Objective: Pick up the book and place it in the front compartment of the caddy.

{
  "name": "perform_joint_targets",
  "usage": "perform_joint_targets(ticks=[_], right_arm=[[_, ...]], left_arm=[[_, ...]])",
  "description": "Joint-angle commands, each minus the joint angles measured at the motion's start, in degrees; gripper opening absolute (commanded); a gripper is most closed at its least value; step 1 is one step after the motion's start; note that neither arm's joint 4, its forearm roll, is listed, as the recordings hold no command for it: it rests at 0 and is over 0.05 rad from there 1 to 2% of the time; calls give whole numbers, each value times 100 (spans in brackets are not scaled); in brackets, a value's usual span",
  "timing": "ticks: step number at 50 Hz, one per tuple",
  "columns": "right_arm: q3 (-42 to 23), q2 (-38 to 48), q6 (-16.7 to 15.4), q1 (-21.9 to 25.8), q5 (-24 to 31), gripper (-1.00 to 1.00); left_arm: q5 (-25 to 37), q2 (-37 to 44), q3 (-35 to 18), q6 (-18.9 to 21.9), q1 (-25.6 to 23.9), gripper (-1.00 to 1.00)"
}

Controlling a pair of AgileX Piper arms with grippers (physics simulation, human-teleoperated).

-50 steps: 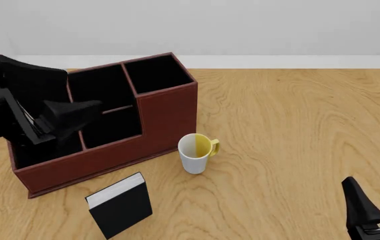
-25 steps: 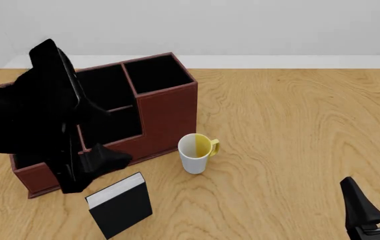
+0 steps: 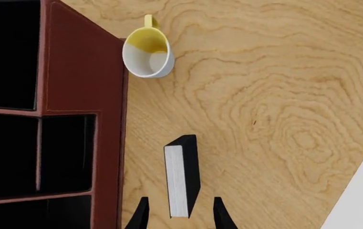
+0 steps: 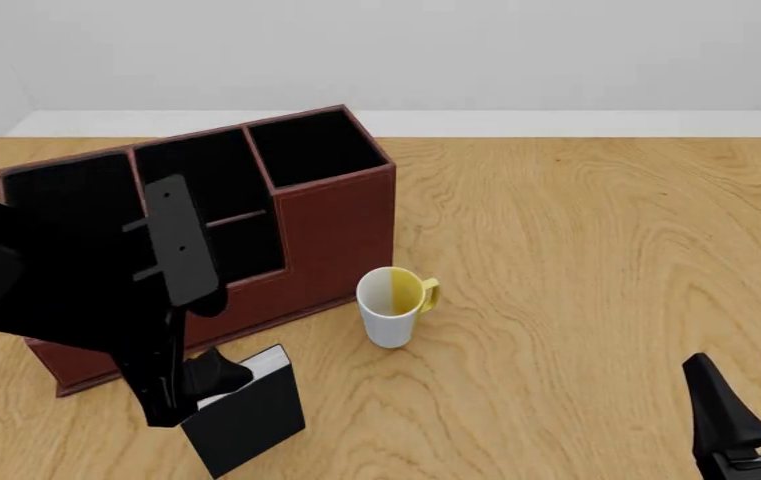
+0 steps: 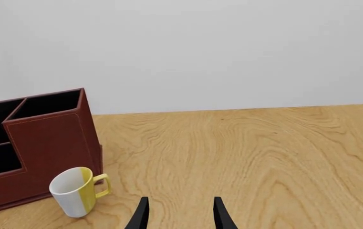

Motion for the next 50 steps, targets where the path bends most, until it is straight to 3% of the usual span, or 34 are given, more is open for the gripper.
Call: perform_joint_targets(ticks=[1,15,50], right_arm=[[9,0,-10,30,9,100],[23,11,-47,53,4,100],[61,38,-60,60,-23,100]], left_arm=[[-283,136,601,292,319,100],[-797,313,1117,564,715,100],[-1919,835,1861,-84,364,100]])
